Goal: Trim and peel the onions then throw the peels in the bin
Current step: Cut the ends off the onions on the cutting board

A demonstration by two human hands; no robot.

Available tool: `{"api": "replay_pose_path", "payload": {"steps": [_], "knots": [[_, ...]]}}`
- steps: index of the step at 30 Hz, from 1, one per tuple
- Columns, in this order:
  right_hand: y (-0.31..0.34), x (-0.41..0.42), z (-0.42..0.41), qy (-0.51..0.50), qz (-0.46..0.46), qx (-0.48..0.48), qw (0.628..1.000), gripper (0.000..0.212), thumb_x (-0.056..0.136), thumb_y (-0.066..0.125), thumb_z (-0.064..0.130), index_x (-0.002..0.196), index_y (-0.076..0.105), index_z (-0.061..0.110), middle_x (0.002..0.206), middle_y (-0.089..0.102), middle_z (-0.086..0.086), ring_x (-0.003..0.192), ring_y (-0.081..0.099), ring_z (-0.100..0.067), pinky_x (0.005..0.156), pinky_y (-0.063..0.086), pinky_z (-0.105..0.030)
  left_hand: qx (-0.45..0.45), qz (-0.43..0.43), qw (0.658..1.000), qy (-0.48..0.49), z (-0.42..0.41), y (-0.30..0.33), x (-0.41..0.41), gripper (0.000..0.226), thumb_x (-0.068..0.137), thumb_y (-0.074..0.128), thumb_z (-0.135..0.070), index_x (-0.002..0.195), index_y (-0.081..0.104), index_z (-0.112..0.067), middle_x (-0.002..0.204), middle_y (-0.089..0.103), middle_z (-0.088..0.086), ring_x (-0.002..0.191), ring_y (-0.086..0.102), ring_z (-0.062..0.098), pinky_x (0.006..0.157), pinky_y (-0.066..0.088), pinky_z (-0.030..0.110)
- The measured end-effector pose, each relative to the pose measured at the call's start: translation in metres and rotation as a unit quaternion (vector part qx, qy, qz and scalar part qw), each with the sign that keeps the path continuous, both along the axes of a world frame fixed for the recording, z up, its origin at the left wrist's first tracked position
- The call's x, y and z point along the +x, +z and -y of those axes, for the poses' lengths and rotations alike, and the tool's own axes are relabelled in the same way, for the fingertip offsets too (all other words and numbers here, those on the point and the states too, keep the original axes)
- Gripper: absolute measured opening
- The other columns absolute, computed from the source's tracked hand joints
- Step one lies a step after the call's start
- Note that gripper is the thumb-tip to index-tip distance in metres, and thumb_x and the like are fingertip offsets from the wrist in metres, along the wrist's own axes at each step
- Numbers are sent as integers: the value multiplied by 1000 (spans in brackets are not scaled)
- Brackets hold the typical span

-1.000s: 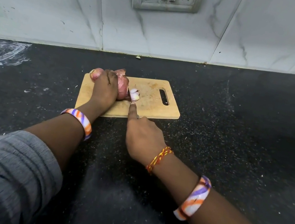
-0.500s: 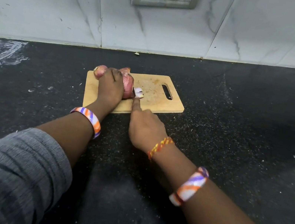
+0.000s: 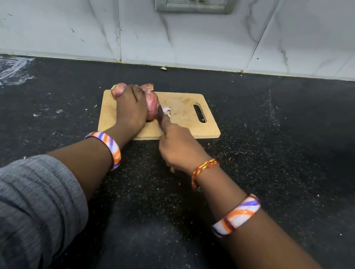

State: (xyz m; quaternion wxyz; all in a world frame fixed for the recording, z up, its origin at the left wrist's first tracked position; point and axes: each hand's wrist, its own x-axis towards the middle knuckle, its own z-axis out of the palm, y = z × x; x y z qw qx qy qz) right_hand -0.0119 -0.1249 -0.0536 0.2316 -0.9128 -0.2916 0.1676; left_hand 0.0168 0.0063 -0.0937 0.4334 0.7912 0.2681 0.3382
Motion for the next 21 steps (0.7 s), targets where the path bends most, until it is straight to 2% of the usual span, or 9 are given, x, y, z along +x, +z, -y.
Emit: {"api": "replay_pose_path", "payload": {"steps": [2, 6, 11, 16, 21], "knots": [[-4, -2, -3, 7, 8, -10, 1000, 63, 93, 35, 8, 149, 8, 15, 110, 57, -20, 82, 61, -34, 73, 53, -42, 7, 3, 1000, 3, 1, 0, 2, 40, 100, 24, -16, 114, 50, 10, 118, 56, 28, 108, 52, 37, 81, 31, 29], [-5, -9, 7, 34, 58, -89, 994, 71, 91, 41, 6, 150, 2, 14, 123, 50, -18, 110, 54, -34, 86, 46, -42, 0, -5, 1000, 11, -1, 0, 6, 42, 100, 22, -17, 111, 51, 11, 117, 56, 28, 107, 52, 37, 80, 30, 29], [-9, -2, -11, 23, 101, -102, 989, 68, 92, 41, 6, 149, 5, 6, 127, 51, -17, 113, 53, -33, 86, 44, -40, -24, -7, 1000, 4, -3, -1, 6, 44, 101, 20, -19, 118, 49, 10, 124, 53, 27, 116, 49, 36, 89, 31, 30], [-14, -3, -11, 50, 127, -128, 982, 72, 91, 42, 6, 148, -2, 5, 124, 53, -15, 111, 54, -30, 80, 43, -38, -25, 9, 999, 25, -4, 1, 5, 42, 100, 21, -15, 108, 52, 12, 117, 56, 27, 108, 51, 35, 81, 29, 28], [-23, -14, -5, 47, 146, -167, 974, 72, 92, 39, 4, 149, -5, 9, 126, 52, -14, 113, 53, -30, 84, 45, -39, -44, 21, 998, 38, -4, 1, 5, 42, 100, 21, -15, 109, 52, 11, 117, 55, 27, 108, 50, 35, 79, 29, 26]]}}
